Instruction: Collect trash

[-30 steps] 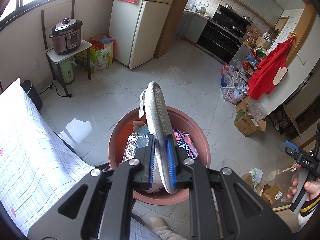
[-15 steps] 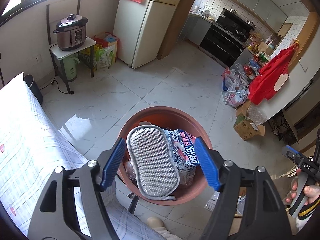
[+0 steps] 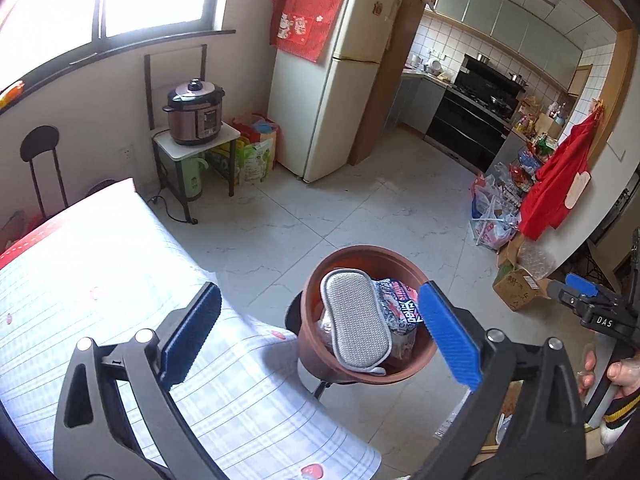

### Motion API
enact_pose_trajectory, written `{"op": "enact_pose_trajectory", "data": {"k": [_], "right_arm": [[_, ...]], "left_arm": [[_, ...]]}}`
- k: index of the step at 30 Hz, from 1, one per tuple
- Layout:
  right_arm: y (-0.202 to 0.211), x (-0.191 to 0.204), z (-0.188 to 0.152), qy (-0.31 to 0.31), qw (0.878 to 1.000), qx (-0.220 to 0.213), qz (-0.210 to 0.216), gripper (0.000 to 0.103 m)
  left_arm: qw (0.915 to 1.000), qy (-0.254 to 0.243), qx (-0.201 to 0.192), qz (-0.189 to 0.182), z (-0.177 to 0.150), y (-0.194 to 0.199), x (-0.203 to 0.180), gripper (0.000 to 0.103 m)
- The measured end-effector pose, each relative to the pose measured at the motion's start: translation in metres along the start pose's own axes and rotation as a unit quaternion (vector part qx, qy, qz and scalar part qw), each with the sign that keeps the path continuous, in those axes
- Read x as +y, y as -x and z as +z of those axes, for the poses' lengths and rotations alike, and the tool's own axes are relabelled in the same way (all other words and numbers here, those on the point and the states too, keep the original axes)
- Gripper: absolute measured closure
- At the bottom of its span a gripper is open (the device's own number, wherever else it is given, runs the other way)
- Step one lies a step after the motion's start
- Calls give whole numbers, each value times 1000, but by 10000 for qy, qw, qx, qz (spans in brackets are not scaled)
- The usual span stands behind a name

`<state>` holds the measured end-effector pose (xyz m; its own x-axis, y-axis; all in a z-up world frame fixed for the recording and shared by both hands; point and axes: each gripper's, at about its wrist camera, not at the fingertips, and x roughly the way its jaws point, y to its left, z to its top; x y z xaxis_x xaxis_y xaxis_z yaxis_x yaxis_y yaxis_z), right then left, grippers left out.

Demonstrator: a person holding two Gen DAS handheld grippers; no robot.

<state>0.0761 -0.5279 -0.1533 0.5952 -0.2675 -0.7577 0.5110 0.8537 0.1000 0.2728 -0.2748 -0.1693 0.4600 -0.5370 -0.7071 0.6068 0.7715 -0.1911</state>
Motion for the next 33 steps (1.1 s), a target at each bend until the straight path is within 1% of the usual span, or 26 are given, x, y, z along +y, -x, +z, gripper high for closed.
{"op": "enact_pose_trajectory", "data": {"k": [3,8,10,15,18,27,33], "right_arm": [[16,31,-1,179,9998,-52,115,5],[37,82,-8,425,9983,-1,406,5],[43,99,-10,501,9974,-7,527,5],[56,138,-13,761,9948,-66,678,5],[63,161,-14,924,9925,-95,796,5],[82,217,-16,1358,9847,-262,1060,5],[88,239,-22,1503,9817,-333,1123,5]], "left_arm": [[9994,112,-159,285,-9,35,16,6],[9958,384,-410,723,-30,92,46,6],[9936,451,-479,915,-39,113,57,6],[9867,715,-572,1346,-61,161,83,6],[9821,923,-652,1509,-74,186,97,6],[9660,1339,-938,2003,-102,243,131,6],[9575,1438,-1062,2264,-114,262,140,6]]}}
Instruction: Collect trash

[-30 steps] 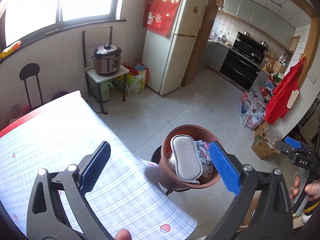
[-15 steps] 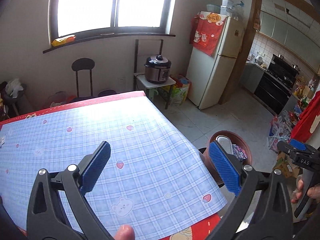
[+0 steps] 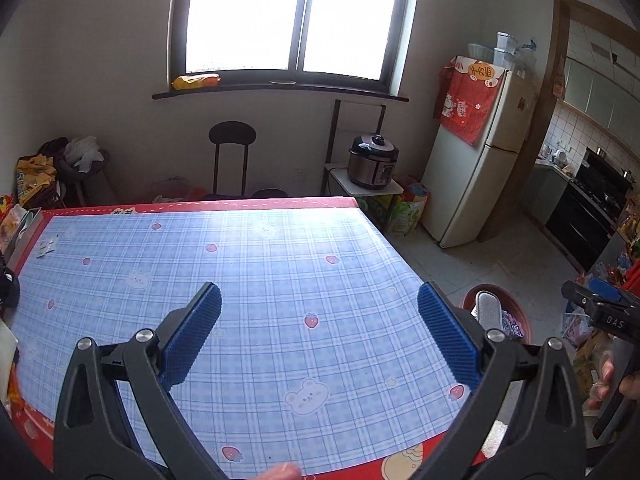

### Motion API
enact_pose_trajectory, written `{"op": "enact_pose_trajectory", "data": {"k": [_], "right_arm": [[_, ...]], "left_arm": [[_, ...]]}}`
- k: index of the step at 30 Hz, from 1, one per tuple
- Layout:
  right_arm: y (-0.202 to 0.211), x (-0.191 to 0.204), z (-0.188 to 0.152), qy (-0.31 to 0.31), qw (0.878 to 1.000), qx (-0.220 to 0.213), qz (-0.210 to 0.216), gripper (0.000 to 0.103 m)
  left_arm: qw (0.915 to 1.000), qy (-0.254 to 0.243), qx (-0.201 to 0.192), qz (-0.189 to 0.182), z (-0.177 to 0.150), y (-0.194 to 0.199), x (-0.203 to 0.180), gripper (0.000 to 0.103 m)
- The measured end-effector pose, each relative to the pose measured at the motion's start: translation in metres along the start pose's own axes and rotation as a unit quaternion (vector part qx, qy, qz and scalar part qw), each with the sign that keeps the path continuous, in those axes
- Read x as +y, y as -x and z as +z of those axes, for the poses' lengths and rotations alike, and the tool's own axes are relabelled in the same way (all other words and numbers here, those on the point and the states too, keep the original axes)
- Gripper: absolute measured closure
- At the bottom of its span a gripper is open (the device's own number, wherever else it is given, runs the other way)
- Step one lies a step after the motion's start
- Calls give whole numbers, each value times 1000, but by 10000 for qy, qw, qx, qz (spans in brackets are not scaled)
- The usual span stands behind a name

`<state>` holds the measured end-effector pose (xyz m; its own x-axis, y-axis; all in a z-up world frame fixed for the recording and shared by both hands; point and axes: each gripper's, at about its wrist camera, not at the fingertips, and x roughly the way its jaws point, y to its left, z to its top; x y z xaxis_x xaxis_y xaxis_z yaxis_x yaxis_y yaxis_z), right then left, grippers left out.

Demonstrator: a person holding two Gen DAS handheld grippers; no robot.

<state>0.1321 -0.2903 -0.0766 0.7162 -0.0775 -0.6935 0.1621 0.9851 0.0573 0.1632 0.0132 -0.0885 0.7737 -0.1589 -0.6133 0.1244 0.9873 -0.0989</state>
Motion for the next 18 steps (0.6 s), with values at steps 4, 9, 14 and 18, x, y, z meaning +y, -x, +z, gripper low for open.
{"op": "enact_pose_trajectory", "data": {"k": [4,9,14,18], "right_arm": [[0,11,1,22,10000,-25,15,5],[0,15,0,-18,10000,-35,-14,5],[2,16,-4,-70,10000,-34,-59,5],[4,15,-5,-105,9999,-63,-112,5]], "left_arm": [[9999,1,-45,120,-2,5,10,6],[9999,35,-55,151,-2,8,17,6],[9999,-5,-73,127,-1,8,18,6],[9999,-46,-89,93,0,6,17,6]]}}
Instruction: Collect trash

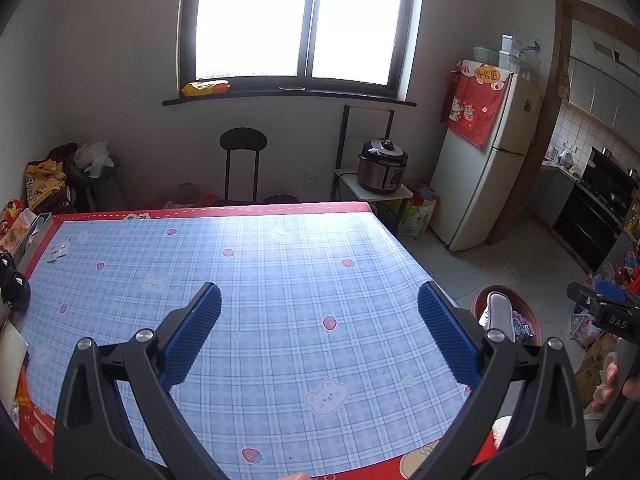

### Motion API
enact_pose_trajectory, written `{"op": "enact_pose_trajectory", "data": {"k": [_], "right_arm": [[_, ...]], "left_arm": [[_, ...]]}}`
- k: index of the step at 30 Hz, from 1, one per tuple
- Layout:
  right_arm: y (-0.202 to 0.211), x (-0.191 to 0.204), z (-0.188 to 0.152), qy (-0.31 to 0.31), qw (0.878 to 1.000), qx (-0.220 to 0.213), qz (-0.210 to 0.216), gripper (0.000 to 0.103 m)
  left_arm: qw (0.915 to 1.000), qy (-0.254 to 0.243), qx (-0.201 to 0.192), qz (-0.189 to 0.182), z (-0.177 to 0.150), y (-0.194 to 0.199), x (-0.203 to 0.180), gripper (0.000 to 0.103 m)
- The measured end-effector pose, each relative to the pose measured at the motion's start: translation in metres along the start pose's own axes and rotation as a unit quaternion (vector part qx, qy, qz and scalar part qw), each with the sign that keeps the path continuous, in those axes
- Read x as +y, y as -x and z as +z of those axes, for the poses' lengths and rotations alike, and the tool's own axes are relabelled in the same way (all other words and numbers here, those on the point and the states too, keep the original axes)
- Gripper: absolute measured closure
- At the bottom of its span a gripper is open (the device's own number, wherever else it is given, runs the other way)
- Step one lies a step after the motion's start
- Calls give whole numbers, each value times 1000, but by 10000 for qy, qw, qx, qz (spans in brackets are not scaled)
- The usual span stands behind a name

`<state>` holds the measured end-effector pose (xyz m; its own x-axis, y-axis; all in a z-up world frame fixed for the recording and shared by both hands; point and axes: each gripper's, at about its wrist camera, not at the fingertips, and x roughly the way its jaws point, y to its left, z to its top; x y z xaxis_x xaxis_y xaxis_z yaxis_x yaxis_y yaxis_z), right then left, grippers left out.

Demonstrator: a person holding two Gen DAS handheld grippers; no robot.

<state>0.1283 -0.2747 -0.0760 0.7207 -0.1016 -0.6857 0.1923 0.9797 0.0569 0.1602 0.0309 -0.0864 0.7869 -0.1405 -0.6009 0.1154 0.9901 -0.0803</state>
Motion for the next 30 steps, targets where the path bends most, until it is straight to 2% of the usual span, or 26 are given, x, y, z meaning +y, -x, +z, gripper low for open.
{"op": "enact_pose_trajectory", "data": {"k": [30], "right_arm": [[13,-13,-2,-118,9992,-278,-268,5]], "left_arm": [[9996,-144,0,-234,-2,-1,-12,6]]}}
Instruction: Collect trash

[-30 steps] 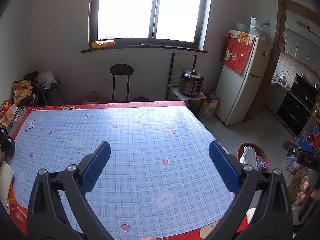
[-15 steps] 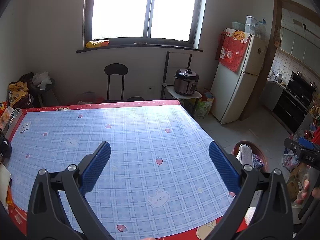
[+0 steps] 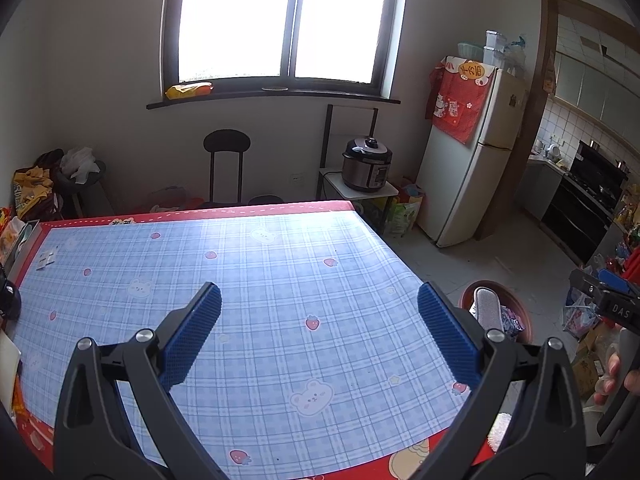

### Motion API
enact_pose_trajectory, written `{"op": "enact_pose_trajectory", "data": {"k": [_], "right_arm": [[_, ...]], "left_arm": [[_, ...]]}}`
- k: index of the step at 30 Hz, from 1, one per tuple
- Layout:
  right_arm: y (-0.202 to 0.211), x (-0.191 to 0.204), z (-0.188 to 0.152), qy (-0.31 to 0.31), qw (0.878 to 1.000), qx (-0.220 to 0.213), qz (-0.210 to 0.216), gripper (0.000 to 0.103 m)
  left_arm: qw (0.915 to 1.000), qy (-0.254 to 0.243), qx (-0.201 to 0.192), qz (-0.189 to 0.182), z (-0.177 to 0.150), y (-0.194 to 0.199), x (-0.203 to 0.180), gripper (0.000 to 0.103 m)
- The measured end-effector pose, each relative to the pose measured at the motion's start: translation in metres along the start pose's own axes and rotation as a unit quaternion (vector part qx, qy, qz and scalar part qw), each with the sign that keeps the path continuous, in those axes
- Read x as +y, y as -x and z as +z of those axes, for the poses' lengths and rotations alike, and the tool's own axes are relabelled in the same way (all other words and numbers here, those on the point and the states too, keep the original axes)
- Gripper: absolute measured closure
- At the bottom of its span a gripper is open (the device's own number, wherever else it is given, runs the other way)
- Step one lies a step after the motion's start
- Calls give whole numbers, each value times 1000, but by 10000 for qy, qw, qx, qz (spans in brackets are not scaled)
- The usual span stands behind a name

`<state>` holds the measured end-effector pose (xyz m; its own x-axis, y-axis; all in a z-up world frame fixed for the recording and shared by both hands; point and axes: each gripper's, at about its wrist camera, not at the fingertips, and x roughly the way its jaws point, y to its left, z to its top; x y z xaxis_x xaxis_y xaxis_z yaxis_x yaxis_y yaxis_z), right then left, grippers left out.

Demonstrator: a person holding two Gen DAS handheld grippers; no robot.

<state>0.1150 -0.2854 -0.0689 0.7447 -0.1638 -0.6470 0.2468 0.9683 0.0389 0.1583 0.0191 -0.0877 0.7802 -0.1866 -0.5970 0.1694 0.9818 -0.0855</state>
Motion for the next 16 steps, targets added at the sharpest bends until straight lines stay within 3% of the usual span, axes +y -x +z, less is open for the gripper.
{"op": "enact_pose_trajectory", "data": {"k": [16], "right_arm": [[3,0,2,3,10000,-26,-19,5]], "left_arm": [[9999,71,67,79,1,0,0,6]]}}
